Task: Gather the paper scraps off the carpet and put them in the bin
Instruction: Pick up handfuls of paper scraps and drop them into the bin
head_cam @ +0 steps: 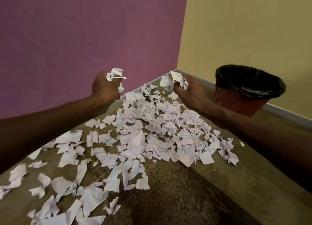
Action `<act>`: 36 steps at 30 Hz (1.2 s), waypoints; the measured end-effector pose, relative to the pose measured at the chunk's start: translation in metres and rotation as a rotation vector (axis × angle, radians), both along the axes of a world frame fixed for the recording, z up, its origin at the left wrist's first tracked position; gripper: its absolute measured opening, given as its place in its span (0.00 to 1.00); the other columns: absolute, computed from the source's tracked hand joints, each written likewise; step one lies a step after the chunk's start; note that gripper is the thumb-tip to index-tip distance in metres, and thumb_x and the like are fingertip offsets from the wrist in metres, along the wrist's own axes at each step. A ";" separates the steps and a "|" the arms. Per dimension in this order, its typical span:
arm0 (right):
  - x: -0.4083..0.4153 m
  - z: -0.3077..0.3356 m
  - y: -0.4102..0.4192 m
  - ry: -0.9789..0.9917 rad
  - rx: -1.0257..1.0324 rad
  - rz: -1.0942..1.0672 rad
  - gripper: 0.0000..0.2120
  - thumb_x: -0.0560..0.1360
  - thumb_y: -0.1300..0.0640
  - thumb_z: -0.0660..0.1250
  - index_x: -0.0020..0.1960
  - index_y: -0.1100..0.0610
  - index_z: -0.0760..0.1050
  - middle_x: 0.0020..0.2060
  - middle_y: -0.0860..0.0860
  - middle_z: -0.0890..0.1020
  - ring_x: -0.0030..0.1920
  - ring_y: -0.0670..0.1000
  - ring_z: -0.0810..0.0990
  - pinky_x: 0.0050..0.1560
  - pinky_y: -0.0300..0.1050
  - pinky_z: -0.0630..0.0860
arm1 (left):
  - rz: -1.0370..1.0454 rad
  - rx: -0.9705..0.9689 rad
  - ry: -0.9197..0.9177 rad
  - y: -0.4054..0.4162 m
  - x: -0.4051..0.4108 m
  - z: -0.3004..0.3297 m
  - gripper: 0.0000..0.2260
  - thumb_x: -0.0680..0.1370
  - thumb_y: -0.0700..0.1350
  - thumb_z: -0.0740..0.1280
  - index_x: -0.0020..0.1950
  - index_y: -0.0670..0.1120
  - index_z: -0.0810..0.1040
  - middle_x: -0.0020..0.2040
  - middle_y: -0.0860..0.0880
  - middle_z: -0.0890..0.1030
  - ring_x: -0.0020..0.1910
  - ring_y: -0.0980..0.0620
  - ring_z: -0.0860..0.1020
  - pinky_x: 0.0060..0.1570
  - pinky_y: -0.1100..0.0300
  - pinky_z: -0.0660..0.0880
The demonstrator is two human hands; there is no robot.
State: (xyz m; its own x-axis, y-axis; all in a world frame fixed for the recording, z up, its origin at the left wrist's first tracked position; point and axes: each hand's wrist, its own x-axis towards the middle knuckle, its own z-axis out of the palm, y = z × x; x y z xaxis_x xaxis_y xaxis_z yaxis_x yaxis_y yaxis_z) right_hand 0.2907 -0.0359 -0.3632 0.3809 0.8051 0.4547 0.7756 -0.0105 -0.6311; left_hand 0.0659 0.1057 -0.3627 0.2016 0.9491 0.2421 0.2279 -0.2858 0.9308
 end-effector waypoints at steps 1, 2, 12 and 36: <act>-0.001 0.004 0.005 -0.005 -0.002 -0.017 0.05 0.77 0.54 0.63 0.43 0.54 0.74 0.31 0.44 0.76 0.29 0.41 0.71 0.28 0.35 0.64 | 0.006 0.005 -0.002 0.005 0.002 0.001 0.12 0.79 0.50 0.65 0.49 0.40 0.77 0.37 0.44 0.80 0.31 0.49 0.77 0.29 0.58 0.75; -0.002 0.007 0.010 -0.004 -0.008 -0.033 0.06 0.77 0.54 0.63 0.42 0.54 0.73 0.31 0.44 0.76 0.28 0.40 0.72 0.28 0.32 0.63 | 0.013 0.014 -0.004 0.010 0.003 0.002 0.12 0.79 0.49 0.65 0.50 0.40 0.77 0.37 0.45 0.80 0.31 0.49 0.78 0.30 0.57 0.76; 0.008 0.038 0.037 0.046 0.032 -0.132 0.09 0.77 0.54 0.62 0.41 0.57 0.73 0.30 0.47 0.74 0.28 0.45 0.68 0.29 0.41 0.63 | -0.018 -0.043 -0.107 0.026 0.034 0.025 0.16 0.79 0.54 0.65 0.54 0.41 0.75 0.41 0.43 0.81 0.33 0.48 0.78 0.31 0.56 0.76; 0.244 0.003 0.042 0.414 0.236 -0.217 0.12 0.72 0.52 0.65 0.37 0.61 0.72 0.31 0.58 0.76 0.31 0.50 0.71 0.34 0.46 0.67 | -0.216 -0.390 -0.277 -0.008 0.335 0.025 0.08 0.81 0.46 0.64 0.54 0.41 0.75 0.41 0.43 0.78 0.26 0.53 0.72 0.24 0.63 0.68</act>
State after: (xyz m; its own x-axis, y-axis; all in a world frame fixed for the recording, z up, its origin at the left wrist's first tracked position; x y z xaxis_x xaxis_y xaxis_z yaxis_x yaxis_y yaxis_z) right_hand 0.5347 0.0061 -0.3605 0.7138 0.5816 0.3903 0.4566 0.0362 -0.8889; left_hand 0.4005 0.0977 -0.3379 0.3811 0.9232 -0.0488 -0.0677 0.0806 0.9944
